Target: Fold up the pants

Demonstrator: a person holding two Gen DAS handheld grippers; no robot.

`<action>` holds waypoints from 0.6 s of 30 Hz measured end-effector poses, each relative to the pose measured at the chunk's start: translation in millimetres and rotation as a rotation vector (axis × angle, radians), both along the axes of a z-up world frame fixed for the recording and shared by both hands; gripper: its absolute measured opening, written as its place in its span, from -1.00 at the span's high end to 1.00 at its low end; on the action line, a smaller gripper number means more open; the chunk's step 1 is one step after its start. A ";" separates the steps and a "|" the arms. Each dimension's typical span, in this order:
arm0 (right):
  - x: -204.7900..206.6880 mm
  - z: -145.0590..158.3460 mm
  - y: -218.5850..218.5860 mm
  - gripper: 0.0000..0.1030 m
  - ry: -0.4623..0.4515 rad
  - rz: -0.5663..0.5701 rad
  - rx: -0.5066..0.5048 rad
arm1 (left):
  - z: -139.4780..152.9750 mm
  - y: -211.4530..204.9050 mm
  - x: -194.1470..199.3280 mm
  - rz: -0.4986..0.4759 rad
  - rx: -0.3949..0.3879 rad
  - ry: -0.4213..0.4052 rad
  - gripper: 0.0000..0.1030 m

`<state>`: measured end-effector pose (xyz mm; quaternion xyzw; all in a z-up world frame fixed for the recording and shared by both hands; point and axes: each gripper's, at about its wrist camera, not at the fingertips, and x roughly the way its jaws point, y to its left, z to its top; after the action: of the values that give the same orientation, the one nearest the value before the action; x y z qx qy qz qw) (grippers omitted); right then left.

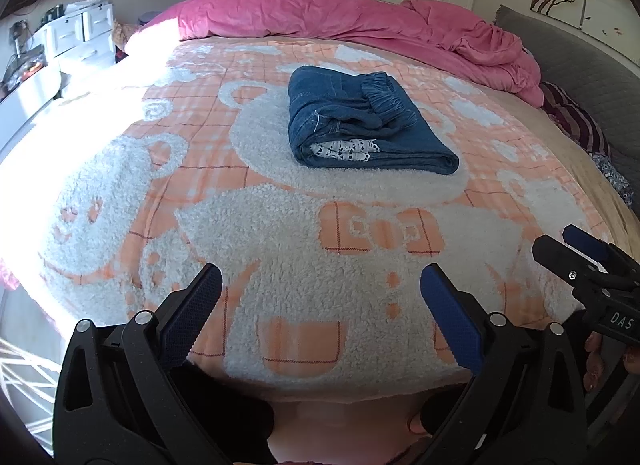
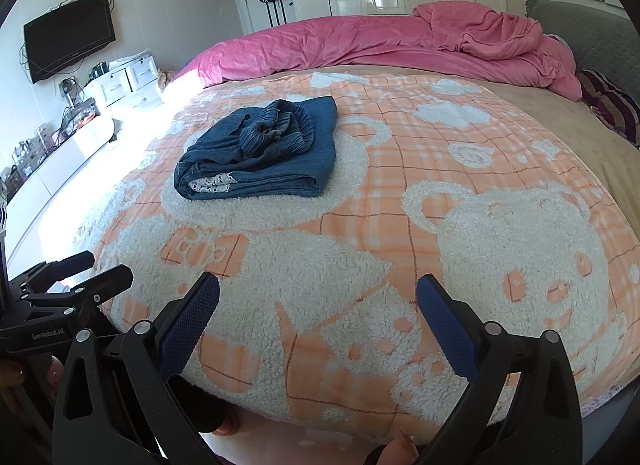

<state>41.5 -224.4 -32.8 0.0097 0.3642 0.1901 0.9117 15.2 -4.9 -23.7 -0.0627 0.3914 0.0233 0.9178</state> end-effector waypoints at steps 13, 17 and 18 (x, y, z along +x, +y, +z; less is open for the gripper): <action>0.2 3.1 0.8 -0.91 0.001 -0.002 -0.008 | 2.2 2.2 -0.1 -0.005 -0.013 0.007 -0.81; 0.8 3.3 -0.1 -0.91 0.004 -0.007 -0.010 | 2.2 3.0 0.1 -0.003 -0.016 0.007 -0.81; 0.8 3.3 -0.2 -0.91 0.003 -0.009 -0.012 | 2.1 3.2 0.3 -0.003 -0.017 0.008 -0.81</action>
<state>42.3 -224.6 -29.5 0.0063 0.3668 0.1838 0.9119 15.5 -1.7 -21.6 -0.0696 0.3952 0.0189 0.9158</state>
